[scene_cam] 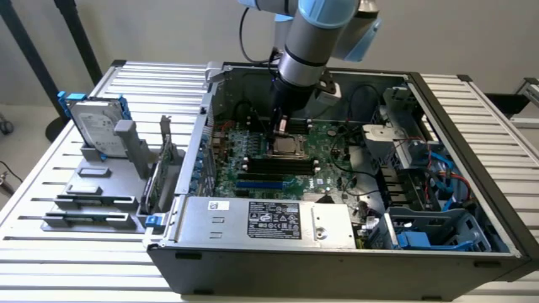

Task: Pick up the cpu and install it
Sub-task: 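Close the cpu cover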

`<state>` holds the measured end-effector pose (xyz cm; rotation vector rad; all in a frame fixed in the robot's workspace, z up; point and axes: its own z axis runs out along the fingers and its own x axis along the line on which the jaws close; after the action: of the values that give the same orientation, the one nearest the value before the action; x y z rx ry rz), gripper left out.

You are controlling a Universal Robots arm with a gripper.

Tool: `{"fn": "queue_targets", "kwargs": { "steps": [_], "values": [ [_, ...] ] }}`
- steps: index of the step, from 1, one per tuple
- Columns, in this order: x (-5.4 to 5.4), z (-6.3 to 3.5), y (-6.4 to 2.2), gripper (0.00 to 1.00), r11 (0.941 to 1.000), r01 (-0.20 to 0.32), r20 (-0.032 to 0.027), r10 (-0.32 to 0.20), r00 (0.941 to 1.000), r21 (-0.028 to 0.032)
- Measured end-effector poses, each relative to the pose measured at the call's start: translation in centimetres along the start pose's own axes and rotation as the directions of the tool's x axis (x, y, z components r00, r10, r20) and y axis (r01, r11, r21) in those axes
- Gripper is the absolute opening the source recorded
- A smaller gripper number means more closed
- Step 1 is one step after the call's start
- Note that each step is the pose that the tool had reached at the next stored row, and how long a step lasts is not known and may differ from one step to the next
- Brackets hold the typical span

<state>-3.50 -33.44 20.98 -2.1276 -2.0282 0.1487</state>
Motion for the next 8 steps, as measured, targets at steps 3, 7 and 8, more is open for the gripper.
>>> {"fn": "queue_targets", "kwargs": {
  "steps": [3,7,8],
  "values": [
    [-0.02,0.31,0.07,0.11,1.0000,0.000,-0.0017,0.000,1.0000,0.0016],
    [-0.05,0.74,0.16,0.11,1.0000,0.000,-0.0048,0.000,1.0000,0.0033],
    [-0.06,0.81,0.18,0.11,1.0000,0.000,-0.0055,0.000,1.0000,0.0039]
  ]
}}
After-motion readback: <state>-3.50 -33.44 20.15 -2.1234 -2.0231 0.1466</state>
